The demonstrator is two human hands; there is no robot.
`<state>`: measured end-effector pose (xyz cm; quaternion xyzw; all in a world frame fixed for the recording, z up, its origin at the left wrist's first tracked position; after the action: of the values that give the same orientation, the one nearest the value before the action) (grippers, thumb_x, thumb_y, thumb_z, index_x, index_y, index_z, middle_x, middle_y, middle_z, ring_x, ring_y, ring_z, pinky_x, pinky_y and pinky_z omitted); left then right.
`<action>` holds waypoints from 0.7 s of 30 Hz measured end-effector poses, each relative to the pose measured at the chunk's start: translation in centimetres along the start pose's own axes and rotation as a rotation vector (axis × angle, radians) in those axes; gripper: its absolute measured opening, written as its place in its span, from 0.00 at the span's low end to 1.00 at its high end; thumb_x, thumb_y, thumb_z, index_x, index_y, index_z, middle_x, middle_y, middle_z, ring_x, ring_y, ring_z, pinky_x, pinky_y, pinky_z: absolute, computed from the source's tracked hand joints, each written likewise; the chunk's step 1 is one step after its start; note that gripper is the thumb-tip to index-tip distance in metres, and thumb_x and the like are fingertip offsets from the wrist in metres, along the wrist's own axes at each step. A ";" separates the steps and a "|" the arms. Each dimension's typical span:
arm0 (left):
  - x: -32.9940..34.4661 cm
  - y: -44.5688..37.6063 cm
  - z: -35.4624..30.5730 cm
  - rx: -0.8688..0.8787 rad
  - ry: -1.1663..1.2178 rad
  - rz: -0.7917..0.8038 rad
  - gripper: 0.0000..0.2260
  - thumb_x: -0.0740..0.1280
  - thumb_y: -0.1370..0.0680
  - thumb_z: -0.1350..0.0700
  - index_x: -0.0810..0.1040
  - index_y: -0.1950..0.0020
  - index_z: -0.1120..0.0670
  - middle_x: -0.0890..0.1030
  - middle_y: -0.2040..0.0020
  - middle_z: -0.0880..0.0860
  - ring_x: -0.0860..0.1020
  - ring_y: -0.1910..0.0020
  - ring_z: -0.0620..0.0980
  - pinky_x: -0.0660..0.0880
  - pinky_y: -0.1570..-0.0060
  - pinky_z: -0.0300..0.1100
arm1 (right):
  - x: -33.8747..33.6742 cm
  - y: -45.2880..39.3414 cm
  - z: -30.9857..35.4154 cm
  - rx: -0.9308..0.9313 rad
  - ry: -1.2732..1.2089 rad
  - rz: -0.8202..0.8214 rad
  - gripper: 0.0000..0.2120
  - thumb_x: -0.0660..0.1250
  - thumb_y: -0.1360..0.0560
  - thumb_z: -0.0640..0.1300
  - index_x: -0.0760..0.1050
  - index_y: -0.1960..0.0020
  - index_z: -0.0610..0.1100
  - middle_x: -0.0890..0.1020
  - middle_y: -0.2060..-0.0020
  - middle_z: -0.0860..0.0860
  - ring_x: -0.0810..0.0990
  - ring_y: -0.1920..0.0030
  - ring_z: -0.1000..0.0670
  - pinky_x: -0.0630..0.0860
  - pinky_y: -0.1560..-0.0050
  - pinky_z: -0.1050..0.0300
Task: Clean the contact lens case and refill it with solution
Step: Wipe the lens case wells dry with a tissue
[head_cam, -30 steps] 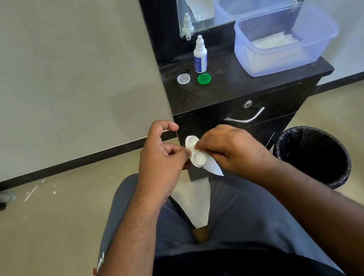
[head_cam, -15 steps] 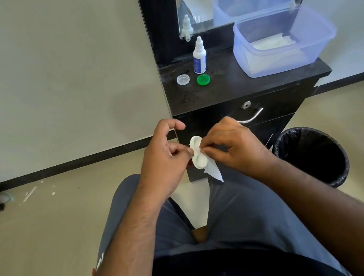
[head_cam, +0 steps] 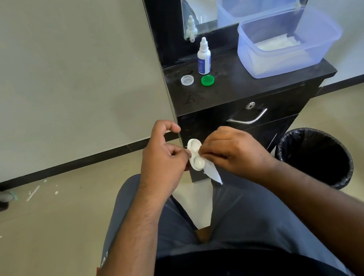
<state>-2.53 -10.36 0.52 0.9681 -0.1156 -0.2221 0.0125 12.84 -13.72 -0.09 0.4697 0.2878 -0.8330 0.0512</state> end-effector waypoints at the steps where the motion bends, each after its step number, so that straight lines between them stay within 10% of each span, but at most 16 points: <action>1: 0.0 0.0 0.0 -0.003 -0.005 0.001 0.20 0.70 0.26 0.67 0.69 0.45 0.45 0.83 0.67 0.58 0.83 0.65 0.56 0.83 0.60 0.53 | 0.0 -0.1 0.0 -0.013 0.006 0.007 0.11 0.66 0.25 0.47 0.82 0.53 0.40 0.84 0.58 0.46 0.81 0.58 0.48 0.77 0.60 0.58; 14: 0.1 0.3 1.2 -0.091 0.042 -0.018 0.18 0.69 0.26 0.67 0.70 0.50 0.44 0.82 0.65 0.62 0.83 0.64 0.59 0.83 0.62 0.48 | 1.7 0.5 1.7 -0.006 0.119 -0.012 0.08 0.68 0.27 0.41 0.83 0.50 0.41 0.81 0.59 0.47 0.76 0.62 0.48 0.74 0.69 0.56; 21: 0.4 0.5 0.1 -0.034 0.030 -0.125 0.15 0.71 0.27 0.66 0.71 0.54 0.48 0.83 0.64 0.57 0.84 0.66 0.54 0.83 0.62 0.49 | 1.9 1.3 2.3 0.339 0.087 -0.172 0.05 0.72 0.28 0.37 0.82 0.53 0.39 0.83 0.59 0.45 0.79 0.60 0.47 0.77 0.64 0.59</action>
<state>-2.35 -10.91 0.34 0.9763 -0.0506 -0.2097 0.0169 10.51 -15.66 -1.31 0.4811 0.1842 -0.8497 -0.1124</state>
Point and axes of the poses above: each hand's wrist, its own y-axis away from the middle knuckle, its own x-axis out of the palm, z = x × y, the point moved 4 cm from there along -y, towards the middle knuckle
